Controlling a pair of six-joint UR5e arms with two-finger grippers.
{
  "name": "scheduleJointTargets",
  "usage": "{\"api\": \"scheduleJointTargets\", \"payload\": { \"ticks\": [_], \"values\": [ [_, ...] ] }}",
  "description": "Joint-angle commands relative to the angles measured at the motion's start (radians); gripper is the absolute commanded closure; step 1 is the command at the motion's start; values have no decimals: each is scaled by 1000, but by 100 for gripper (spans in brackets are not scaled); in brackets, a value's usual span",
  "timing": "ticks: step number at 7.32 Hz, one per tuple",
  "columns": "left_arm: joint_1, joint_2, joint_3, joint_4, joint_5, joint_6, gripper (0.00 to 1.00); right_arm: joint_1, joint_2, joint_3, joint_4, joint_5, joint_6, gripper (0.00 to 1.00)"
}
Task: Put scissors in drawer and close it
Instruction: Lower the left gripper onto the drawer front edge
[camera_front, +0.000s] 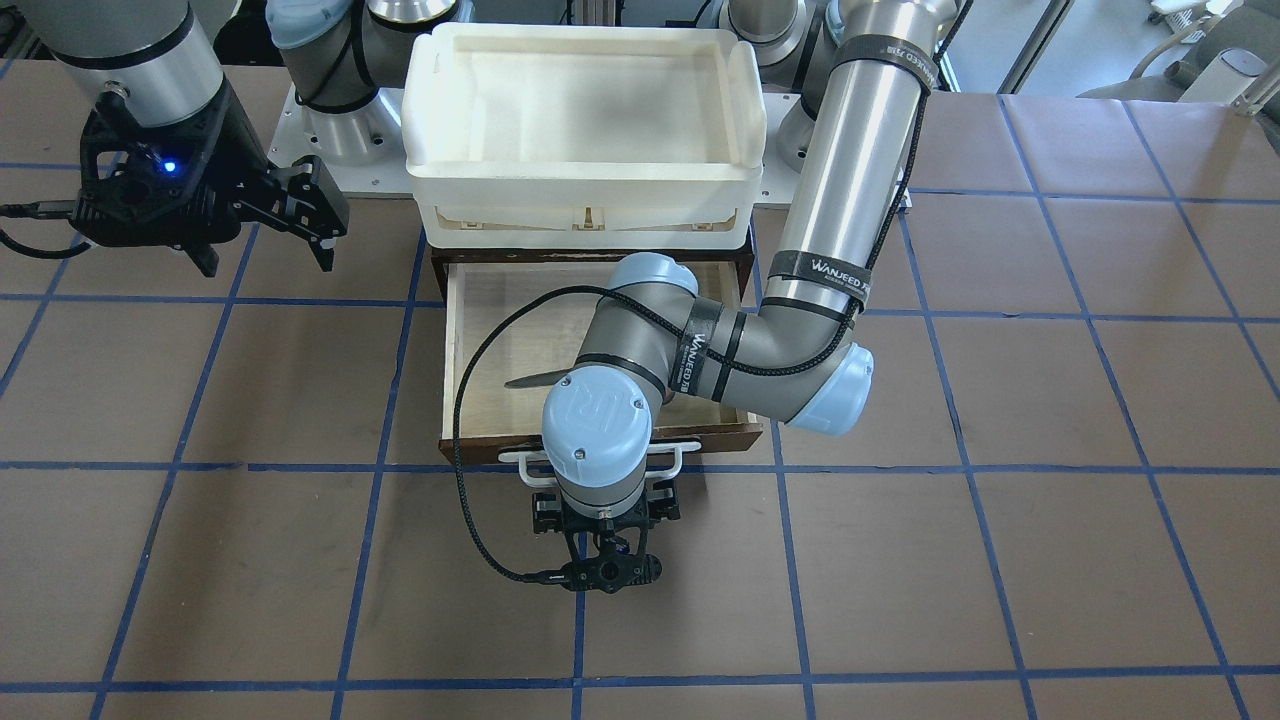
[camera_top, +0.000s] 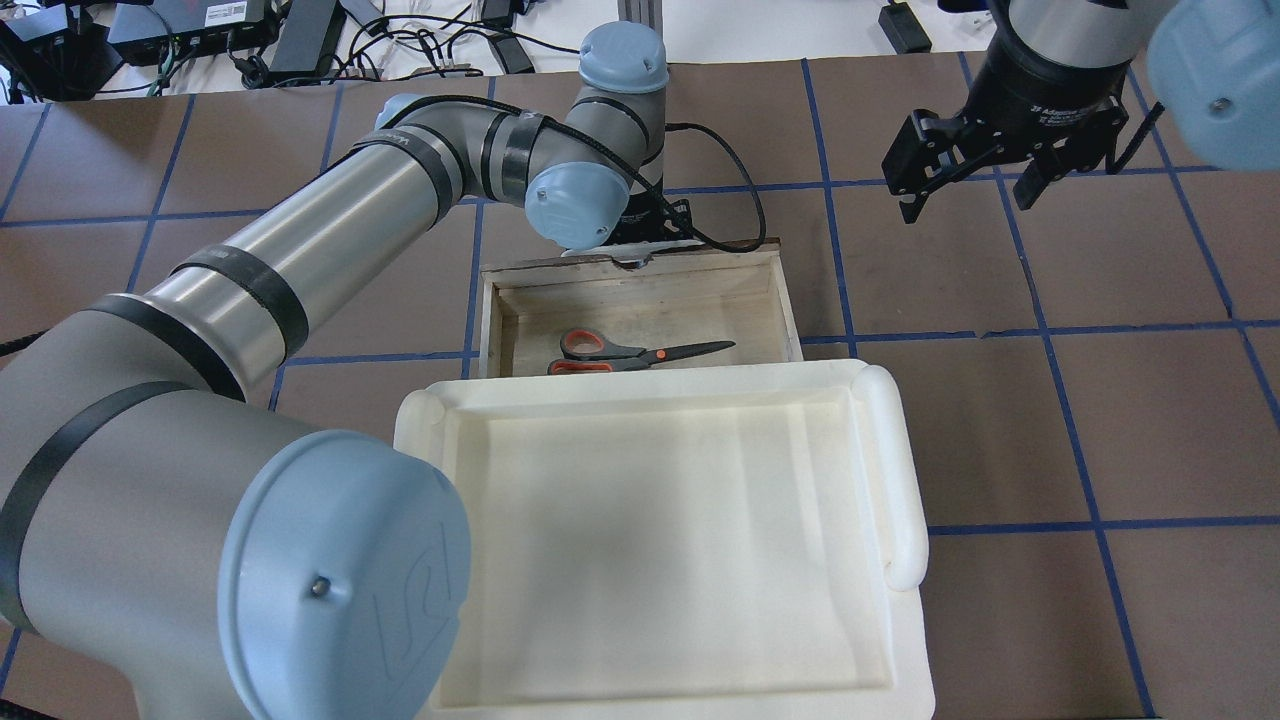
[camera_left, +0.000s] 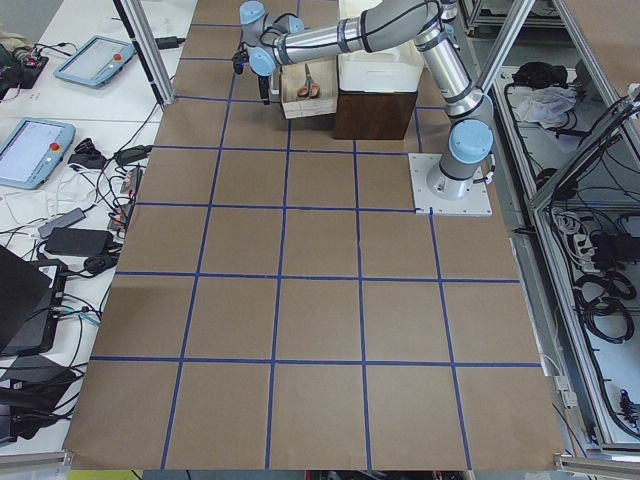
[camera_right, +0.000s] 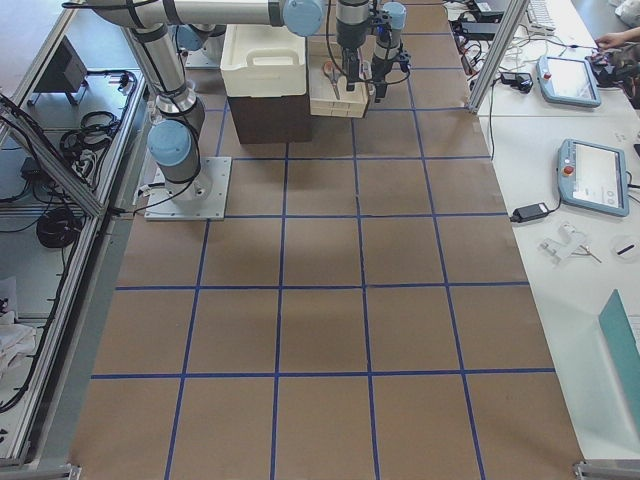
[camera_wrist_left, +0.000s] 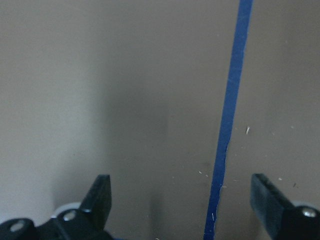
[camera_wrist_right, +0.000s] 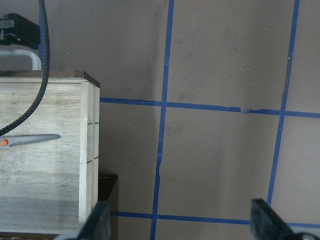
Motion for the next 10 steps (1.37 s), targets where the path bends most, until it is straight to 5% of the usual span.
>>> {"api": "scheduleJointTargets", "payload": {
  "ticks": [1, 10],
  "values": [
    [-2, 1, 1, -37, -2, 0, 0, 0, 1, 1, 1, -2, 1, 0],
    [-28, 116, -13, -216, -2, 0, 0, 0, 0, 2, -5, -3, -1, 0]
  ]
}}
